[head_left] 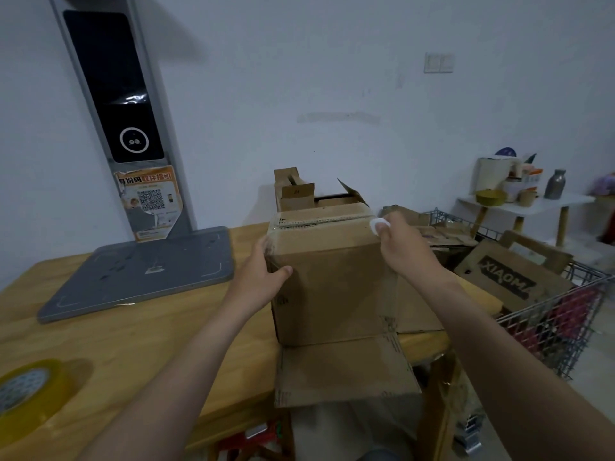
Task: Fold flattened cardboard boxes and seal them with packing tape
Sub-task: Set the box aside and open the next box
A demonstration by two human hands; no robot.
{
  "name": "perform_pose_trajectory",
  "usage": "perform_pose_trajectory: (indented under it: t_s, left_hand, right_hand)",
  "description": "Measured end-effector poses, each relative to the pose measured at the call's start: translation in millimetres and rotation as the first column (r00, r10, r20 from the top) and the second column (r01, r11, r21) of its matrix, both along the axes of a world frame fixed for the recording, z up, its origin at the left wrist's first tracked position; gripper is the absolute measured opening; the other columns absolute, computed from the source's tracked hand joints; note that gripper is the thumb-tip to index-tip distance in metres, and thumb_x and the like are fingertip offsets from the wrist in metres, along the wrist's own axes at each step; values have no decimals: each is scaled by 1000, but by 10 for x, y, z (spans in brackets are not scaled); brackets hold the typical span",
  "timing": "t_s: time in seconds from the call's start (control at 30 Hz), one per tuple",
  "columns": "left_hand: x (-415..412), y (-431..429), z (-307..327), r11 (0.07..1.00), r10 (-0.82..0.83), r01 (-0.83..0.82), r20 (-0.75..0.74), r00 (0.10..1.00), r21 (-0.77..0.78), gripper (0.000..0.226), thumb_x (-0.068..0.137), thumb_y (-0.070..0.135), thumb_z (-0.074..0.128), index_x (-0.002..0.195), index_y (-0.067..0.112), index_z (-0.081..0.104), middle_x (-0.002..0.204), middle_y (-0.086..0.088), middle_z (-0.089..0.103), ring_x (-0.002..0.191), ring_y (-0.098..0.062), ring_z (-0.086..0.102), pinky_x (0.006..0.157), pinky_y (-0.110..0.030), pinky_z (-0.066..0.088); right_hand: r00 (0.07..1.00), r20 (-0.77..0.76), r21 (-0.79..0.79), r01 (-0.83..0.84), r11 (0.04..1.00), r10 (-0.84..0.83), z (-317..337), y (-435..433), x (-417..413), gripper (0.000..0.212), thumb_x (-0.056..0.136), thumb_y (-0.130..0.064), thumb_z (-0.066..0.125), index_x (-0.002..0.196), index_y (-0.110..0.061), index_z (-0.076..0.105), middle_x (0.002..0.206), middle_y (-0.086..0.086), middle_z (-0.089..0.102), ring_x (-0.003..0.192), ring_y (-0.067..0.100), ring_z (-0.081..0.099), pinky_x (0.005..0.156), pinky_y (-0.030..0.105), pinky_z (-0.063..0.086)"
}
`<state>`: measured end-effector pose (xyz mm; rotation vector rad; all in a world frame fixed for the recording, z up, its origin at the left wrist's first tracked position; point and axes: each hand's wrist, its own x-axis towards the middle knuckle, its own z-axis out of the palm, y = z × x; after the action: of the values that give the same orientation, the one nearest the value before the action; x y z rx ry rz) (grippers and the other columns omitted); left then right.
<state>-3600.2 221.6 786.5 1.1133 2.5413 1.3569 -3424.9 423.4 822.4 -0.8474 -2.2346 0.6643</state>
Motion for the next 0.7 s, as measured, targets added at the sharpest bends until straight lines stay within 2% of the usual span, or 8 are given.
perform_pose_trajectory:
  t_s: [0.17,0.3,0.4,0.43,0.53,0.6,0.63,0.7]
  left_hand:
    - [35,-193,22,984,171,-166,-103,980,59,67,91,38,74,150,30,43,143,2,54,124,-24,55,98,-43,52]
    - [-40,-549,156,966,253,-245,-110,961,80,59,89,41,75,141,31,50,137,0,52,119,-23,55,96,-43,49]
    - [-211,-938,223,949,312,-300,-145,939,99,53,85,45,78,133,35,57,132,2,54,112,-21,58,94,-46,53]
    - [-261,-1070,239,942,333,-320,-160,929,99,52,84,46,78,131,35,59,130,4,56,110,-19,58,93,-46,54]
    - [-402,-1378,231,932,360,-347,-139,923,105,47,86,42,79,129,34,62,125,7,60,105,-16,58,84,-39,54]
    - [-489,-1531,177,931,362,-354,-97,927,91,44,89,37,77,130,31,62,126,5,60,107,-17,58,80,-36,51]
    - [-535,-1589,153,932,361,-357,-90,928,63,42,91,34,76,130,31,62,131,3,59,113,-20,58,83,-38,52]
    - [-606,-1659,133,933,358,-360,-113,927,6,37,93,28,74,127,33,63,144,-3,54,138,-26,47,102,-48,50]
  right_hand:
    - [995,-96,98,-30,995,39,2,-330,-63,31,110,-34,31,124,-14,50,101,3,54,94,29,53,74,38,36]
    - [992,-67,213,-89,973,105,40,-741,-182,32,110,-35,30,126,-17,52,98,-3,52,87,19,47,72,36,34]
    - [977,-118,182,-157,971,180,29,-1021,-332,30,110,-35,32,122,-18,53,98,-4,55,88,17,53,63,30,36]
    - [970,-136,168,-179,969,203,11,-1138,-399,29,110,-34,33,123,-18,54,100,-5,55,90,16,52,65,28,38]
    - [954,-148,170,-233,957,259,-49,-1477,-625,31,110,-33,31,124,-19,55,116,-4,56,102,19,43,85,36,39]
    - [948,-163,165,-248,954,275,-50,-1620,-767,31,110,-34,32,122,-19,56,119,-2,61,106,23,48,86,39,42]
    - [943,-174,168,-257,952,285,-50,-1662,-827,32,110,-35,32,122,-19,57,117,-1,63,106,23,52,85,39,44]
    - [937,-169,170,-278,945,306,-57,-1724,-895,32,110,-36,35,125,-19,58,114,-3,64,103,18,58,82,36,48]
